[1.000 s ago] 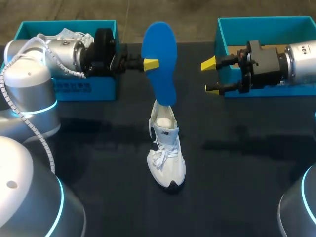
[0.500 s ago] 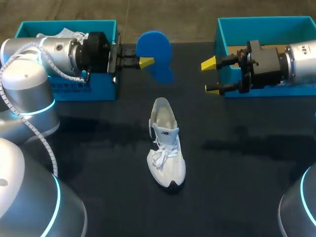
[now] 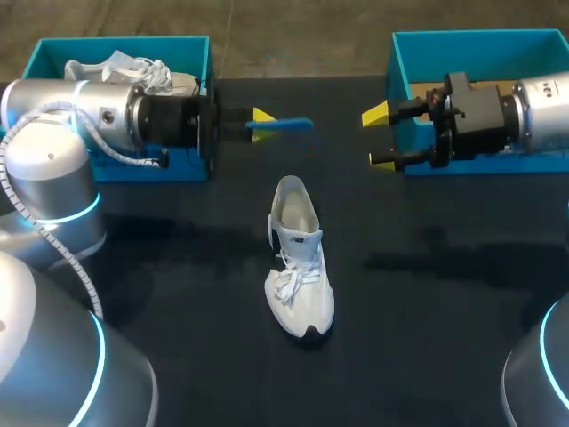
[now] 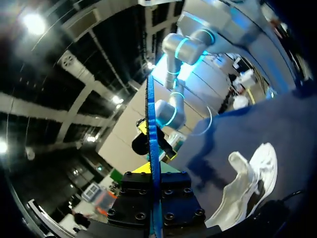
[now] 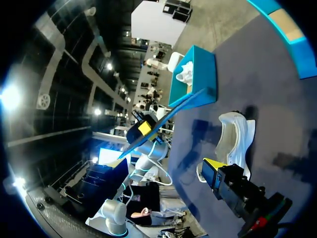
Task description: Take the shoe out of the shoebox, open the shoe tongue, remove and reinsert the insole, then place the shoe into the shoebox
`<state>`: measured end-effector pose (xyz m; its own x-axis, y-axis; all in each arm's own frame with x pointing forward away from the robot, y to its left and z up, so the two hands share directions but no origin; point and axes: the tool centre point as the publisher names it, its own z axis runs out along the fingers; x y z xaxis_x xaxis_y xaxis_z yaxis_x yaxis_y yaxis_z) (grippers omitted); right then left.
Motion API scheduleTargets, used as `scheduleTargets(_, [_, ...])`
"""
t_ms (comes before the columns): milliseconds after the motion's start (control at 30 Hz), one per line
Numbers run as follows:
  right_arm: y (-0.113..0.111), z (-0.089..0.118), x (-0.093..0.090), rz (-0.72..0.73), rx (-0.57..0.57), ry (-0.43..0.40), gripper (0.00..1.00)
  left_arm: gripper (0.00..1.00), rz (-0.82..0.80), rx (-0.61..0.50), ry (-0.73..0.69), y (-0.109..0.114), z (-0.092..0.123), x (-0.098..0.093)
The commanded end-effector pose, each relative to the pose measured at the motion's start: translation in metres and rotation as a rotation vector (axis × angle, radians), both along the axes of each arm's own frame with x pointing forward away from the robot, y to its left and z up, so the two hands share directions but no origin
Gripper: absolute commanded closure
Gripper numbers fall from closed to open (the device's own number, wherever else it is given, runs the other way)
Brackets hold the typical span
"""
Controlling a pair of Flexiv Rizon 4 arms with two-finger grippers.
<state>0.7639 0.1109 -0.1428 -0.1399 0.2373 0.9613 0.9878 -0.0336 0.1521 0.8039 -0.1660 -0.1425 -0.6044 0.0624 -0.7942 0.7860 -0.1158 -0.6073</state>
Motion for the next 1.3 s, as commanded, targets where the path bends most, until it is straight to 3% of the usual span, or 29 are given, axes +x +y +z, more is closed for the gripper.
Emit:
scheduleTargets(33, [0.002, 0.0, 0.0, -0.002, -0.001, -0.001, 0.0, 1.0, 0.031, 0.02, -0.389, 0.001, 0.002, -0.003])
scheduleTargets(533, [0.002, 0.0, 0.0, -0.002, -0.001, -0.001, 0.0, 1.0, 0.031, 0.02, -0.389, 0.001, 0.002, -0.003])
scheduleTargets(967, [0.006, 0.004, 0.007, -0.005, -0.008, 0.001, 0.0, 1.0, 0.085, 0.023, -0.721, -0.013, 0.002, -0.007])
scheduleTargets(1300, [0.027, 0.012, 0.012, 0.026, -0.002, -0.022, 0.0, 1.0, 0.08, 0.013, -0.723, -0.031, 0.003, -0.001])
